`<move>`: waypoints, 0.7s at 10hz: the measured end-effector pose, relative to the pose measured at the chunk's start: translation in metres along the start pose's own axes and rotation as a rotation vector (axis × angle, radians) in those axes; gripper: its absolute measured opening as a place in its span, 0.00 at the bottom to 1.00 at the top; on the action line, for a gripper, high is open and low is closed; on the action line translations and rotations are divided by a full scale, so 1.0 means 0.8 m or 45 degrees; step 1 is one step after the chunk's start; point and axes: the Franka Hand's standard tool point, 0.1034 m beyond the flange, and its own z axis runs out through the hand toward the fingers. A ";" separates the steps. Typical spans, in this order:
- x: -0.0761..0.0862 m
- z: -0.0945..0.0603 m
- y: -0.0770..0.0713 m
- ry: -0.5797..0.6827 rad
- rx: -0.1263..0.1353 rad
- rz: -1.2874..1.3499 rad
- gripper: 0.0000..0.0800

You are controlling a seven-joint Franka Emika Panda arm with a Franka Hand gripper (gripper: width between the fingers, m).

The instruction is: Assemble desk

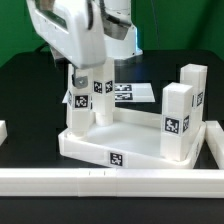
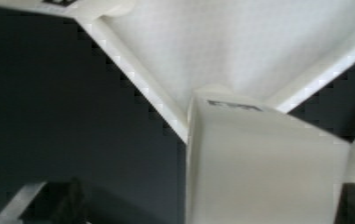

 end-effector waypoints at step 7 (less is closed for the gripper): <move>-0.001 -0.001 -0.004 0.017 -0.011 -0.676 0.81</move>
Offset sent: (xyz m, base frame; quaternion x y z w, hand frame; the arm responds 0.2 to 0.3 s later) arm 0.0000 0.0000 0.0000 0.0000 0.0000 -0.1938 0.9810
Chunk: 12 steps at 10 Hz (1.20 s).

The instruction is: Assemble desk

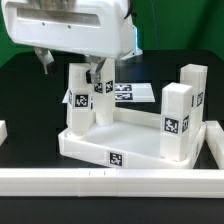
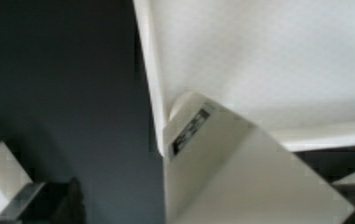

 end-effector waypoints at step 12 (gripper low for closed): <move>-0.003 0.013 -0.005 0.059 -0.076 -0.796 0.36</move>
Offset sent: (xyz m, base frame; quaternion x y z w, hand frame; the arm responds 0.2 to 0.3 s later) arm -0.0025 0.0147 -0.0044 -0.0137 0.0174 -0.1815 0.9831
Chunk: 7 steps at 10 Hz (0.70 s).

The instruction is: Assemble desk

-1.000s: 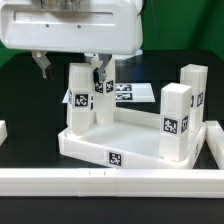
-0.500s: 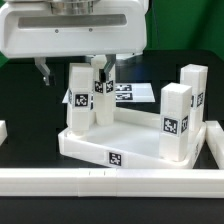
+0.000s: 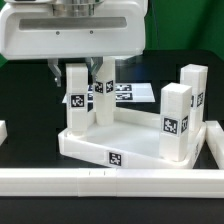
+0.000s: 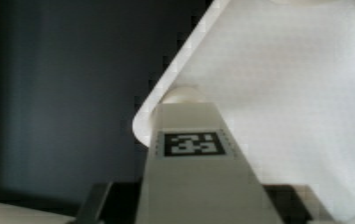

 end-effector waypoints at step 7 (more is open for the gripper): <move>-0.003 0.001 0.008 0.006 0.091 0.663 0.36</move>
Offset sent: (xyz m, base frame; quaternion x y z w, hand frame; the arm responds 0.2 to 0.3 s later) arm 0.0019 -0.0074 -0.0023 0.0606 -0.0015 0.1645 0.9845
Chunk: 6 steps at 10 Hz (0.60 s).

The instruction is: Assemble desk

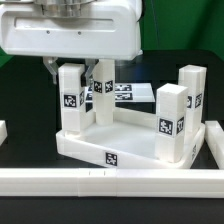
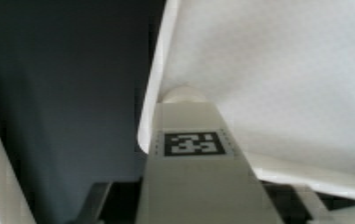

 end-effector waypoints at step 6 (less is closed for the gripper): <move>0.001 0.001 -0.001 -0.005 0.022 0.599 0.36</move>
Offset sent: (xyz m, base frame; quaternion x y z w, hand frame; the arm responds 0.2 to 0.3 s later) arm 0.0000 0.0000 0.0000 0.0000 0.0000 0.1938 0.9810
